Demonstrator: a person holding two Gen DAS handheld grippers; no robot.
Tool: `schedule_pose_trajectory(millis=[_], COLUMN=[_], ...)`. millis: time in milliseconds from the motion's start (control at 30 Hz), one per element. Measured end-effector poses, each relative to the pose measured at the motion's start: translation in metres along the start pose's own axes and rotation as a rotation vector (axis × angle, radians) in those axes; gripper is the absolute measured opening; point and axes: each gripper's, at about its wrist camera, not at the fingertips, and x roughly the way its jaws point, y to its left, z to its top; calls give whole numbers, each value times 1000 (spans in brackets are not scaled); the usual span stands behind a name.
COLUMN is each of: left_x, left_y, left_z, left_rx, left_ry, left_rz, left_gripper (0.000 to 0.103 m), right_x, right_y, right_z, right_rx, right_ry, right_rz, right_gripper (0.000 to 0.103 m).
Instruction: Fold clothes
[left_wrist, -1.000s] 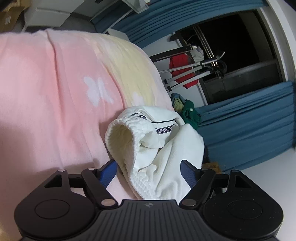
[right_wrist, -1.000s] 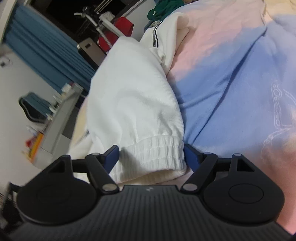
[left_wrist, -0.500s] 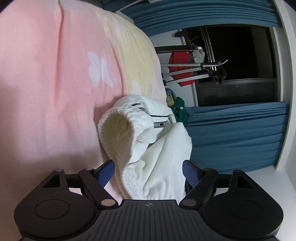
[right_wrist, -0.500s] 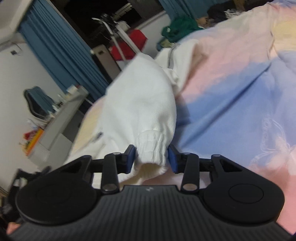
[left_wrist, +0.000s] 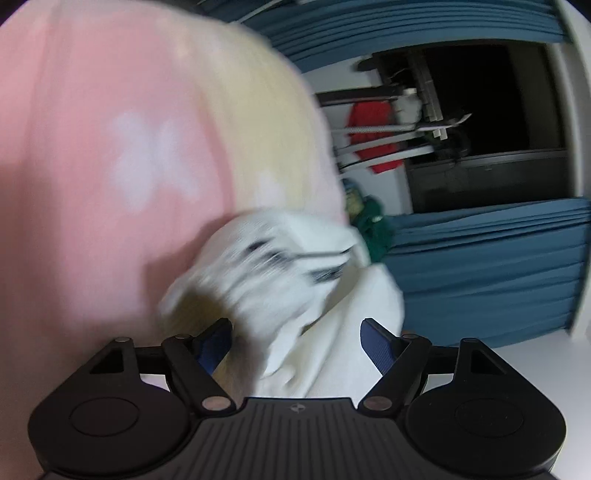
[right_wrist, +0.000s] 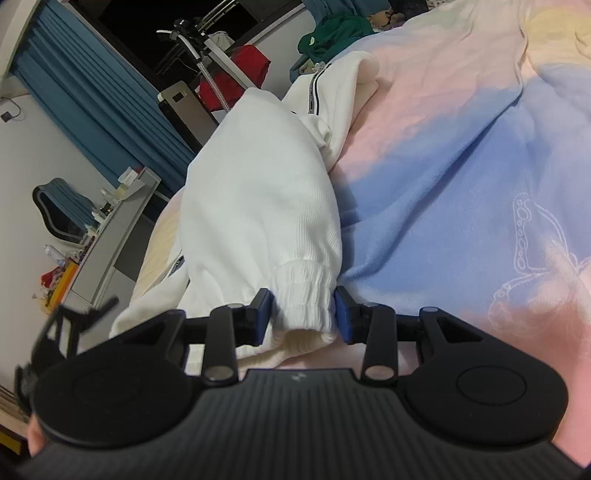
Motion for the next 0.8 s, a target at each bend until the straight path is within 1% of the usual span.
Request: schedule_pose_trajectory(millis=[100,200,233,333,467,500,533,567,600,633,667,700,733,767,800], left_x=[-1,-4,-4,0,11,15,19,23,26,26,26,25,24,22,20], left_y=[-11,-8,-6,3,6,5,3,1,-2,-4,-5,-7,-10,-16,-25], left_z=[13,20,22,21,10,7,5,3,2,4,7,11,16,23,31], left_rx=[19,-17,-27,-23,39,59,80,101,122,133,129,125,126,137,156], left_ry=[-34,-54,-57,-64,-57,-51,-44,-38,-40,-50,-49,-48,-46,-44,-43], left_rz=[-100,-158,-167,-138,-68,-49,-28,-6,17,39,53,68,83,98,106], left_gripper=[77,77,76,76,76,71,63,58,49,38,30,12,10,10,9], right_x=[-1,0,1,1,6,7,11,15,15,15,12,8,4,0,-3], right_y=[-1,-4,-5,-4,0,1,1,1,0,-1,-2,-2,-1,0,1], right_z=[-1,0,-1,-1,4,6,6,6,5,3,2,0,-2,-5,-6], right_rx=[7,49,61,69,37,28,16,3,3,4,13,22,32,46,70], right_ry=[-4,1,2,-4,-30,-37,-30,-21,-21,-22,-24,-27,-31,-26,-22], right_rz=[6,19,24,26,32,35,28,20,18,17,27,40,52,71,98], right_gripper=[40,41,43,44,44,44,44,43,43,40,37,34,26,22,21])
